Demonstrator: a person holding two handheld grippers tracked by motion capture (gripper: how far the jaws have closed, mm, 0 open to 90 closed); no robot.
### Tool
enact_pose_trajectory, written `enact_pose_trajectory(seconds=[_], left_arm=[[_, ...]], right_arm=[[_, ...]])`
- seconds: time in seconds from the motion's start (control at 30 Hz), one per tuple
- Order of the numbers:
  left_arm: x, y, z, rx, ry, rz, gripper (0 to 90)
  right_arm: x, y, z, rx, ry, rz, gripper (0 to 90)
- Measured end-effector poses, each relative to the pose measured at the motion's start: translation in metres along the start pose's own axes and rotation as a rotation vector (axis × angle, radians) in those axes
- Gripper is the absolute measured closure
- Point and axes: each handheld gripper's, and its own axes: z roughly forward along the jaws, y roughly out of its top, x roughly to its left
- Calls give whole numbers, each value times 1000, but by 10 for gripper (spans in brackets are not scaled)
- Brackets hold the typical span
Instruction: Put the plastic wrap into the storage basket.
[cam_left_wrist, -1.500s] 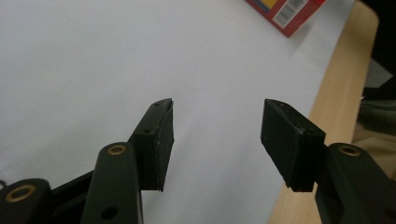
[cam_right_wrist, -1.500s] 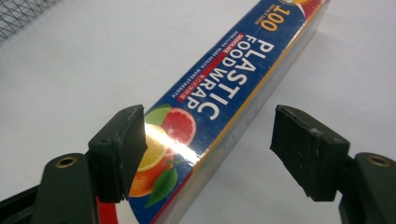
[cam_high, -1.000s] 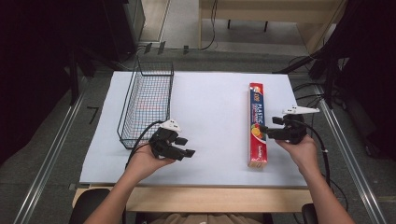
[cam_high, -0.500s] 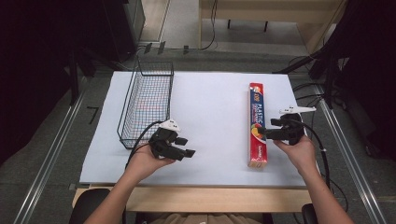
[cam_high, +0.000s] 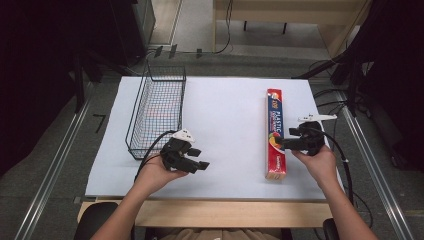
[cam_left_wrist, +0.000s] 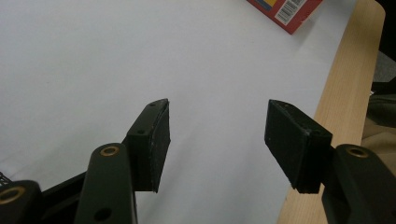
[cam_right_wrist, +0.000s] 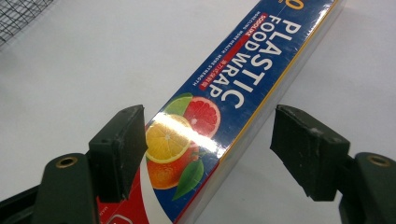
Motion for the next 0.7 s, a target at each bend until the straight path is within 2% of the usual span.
enact_pose_trajectory(seconds=[0.17, 0.23, 0.27, 0.33, 0.47, 0.53, 0.63, 0.7], left_arm=[[0, 0, 0, 2, 0, -7, 410], [0, 0, 0, 3, 2, -8, 408], [1, -1, 0, 3, 0, -9, 405], [1, -1, 0, 6, 0, -8, 404], [1, -1, 1, 16, 0, -2, 399], [1, -1, 2, 16, -2, -3, 399], [1, -1, 4, 21, -6, -3, 399], [1, -2, 6, 25, -12, -3, 399]], right_arm=[[1, 0, 1, 5, -13, -7, 270], [2, 0, 1, 3, -6, 2, 271], [3, 1, 0, 6, 10, 32, 272], [3, 1, 0, 7, 13, 36, 272], [8, 2, 2, 24, -30, 2, 265], [9, 3, 3, 37, -41, 2, 252], [11, 7, 9, 77, -56, 35, 201], [12, 8, 11, 85, -64, 43, 193]])
